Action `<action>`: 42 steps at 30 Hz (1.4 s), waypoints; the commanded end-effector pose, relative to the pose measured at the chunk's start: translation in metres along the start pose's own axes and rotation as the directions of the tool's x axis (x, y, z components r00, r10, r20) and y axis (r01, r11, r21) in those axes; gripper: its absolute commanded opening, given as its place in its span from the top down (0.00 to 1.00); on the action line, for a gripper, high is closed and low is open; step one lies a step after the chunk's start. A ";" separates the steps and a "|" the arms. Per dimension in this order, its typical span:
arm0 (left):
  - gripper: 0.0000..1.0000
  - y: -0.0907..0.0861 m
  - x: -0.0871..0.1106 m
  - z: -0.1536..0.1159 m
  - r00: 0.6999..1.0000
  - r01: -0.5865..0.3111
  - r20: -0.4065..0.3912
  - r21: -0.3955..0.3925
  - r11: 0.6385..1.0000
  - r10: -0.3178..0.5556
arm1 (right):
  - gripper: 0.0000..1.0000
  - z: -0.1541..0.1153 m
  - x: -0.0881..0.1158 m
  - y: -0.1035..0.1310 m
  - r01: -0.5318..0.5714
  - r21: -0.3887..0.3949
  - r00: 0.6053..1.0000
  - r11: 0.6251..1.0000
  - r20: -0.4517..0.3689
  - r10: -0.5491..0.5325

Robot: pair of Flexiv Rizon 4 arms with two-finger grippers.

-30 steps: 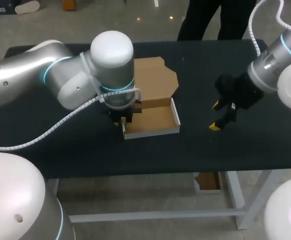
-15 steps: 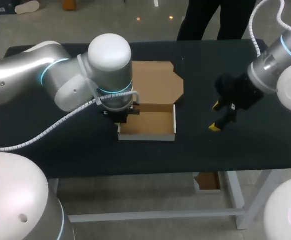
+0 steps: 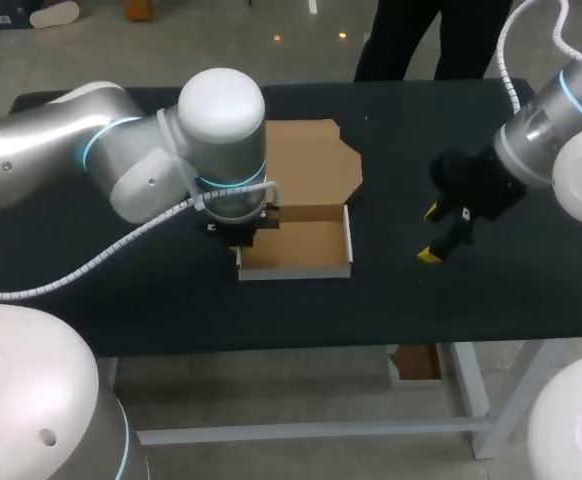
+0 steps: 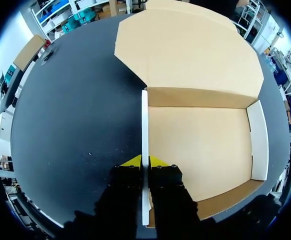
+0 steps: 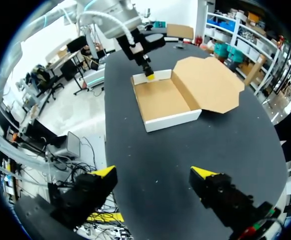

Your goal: Assemble the packaging by folding the flat box into shape, placing the metal phone stand inside, and closing the box properly

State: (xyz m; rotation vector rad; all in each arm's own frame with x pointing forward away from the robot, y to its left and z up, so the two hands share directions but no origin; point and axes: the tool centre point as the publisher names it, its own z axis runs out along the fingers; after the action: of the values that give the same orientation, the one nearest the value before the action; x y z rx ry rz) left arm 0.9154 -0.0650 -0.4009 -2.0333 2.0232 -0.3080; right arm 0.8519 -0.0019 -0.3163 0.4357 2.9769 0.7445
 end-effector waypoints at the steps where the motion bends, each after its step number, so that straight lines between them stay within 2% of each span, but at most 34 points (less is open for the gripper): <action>1: 1.00 0.000 -0.001 0.001 1.000 -0.002 -0.003 -0.001 1.000 0.002 | 0.00 -0.001 0.000 0.001 -0.001 0.001 1.000 1.000 -0.001 0.001; 2: 1.00 0.000 -0.001 0.001 1.000 -0.002 -0.003 -0.001 1.000 0.002 | 0.00 -0.001 0.000 0.001 -0.002 0.001 1.000 1.000 -0.001 0.002; 3: 0.92 0.000 -0.001 0.000 1.000 -0.002 -0.002 -0.002 1.000 0.002 | 0.00 -0.001 0.000 0.000 -0.002 0.002 1.000 1.000 0.000 0.002; 4: 0.72 0.001 0.000 0.000 1.000 -0.003 -0.002 -0.003 1.000 0.003 | 0.00 -0.001 0.000 0.000 -0.002 0.002 1.000 1.000 0.000 0.002; 5: 0.60 0.001 0.000 0.000 1.000 -0.003 -0.002 -0.003 1.000 0.003 | 0.00 -0.001 0.000 0.000 -0.003 0.002 1.000 1.000 0.001 0.003; 6: 0.53 0.001 0.000 0.000 1.000 -0.003 -0.002 -0.003 1.000 0.003 | 0.00 -0.001 0.000 0.000 -0.003 0.003 1.000 1.000 0.001 0.003; 9: 0.17 0.002 -0.001 -0.003 1.000 0.000 -0.012 0.000 1.000 0.000 | 0.00 -0.002 0.000 0.001 -0.002 0.005 1.000 1.000 0.001 0.002; 11: 0.01 0.003 -0.002 -0.008 1.000 0.002 -0.024 0.006 1.000 -0.002 | 0.00 -0.002 -0.001 0.001 -0.001 0.007 1.000 1.000 0.001 0.001; 17: 0.00 0.004 -0.004 -0.028 0.997 -0.005 -0.078 0.062 0.998 0.010 | 0.00 -0.003 -0.002 0.002 0.001 0.005 1.000 1.000 0.004 -0.001; 24: 0.00 0.010 -0.013 -0.058 0.984 -0.014 -0.177 0.117 0.993 0.034 | 0.00 -0.007 -0.002 0.001 -0.001 -0.001 1.000 1.000 0.009 0.001; 27: 0.00 0.018 -0.020 -0.075 0.965 -0.035 -0.253 0.146 0.989 0.071 | 0.00 -0.011 -0.001 0.001 -0.003 -0.005 1.000 1.000 0.014 0.003; 32: 0.00 0.035 -0.039 -0.104 0.912 -0.093 -0.377 0.201 0.975 0.164 | 0.00 -0.018 0.001 -0.001 -0.006 -0.018 1.000 1.000 0.018 0.006; 36: 0.00 0.049 -0.053 -0.121 0.874 -0.134 -0.428 0.244 0.961 0.231 | 0.00 -0.024 0.003 -0.002 -0.021 -0.022 0.999 1.000 0.024 0.022; 42: 0.00 0.064 -0.072 -0.138 0.838 -0.170 -0.465 0.275 0.946 0.285 | 0.00 -0.036 0.008 -0.004 -0.069 -0.031 0.997 0.997 0.031 0.070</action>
State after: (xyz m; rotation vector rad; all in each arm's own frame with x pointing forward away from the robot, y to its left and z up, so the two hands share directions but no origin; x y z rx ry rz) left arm 0.8369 -0.0228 -0.3112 -1.7100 2.3350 -0.8140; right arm 0.8460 -0.0143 -0.2960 0.5475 2.9316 0.7800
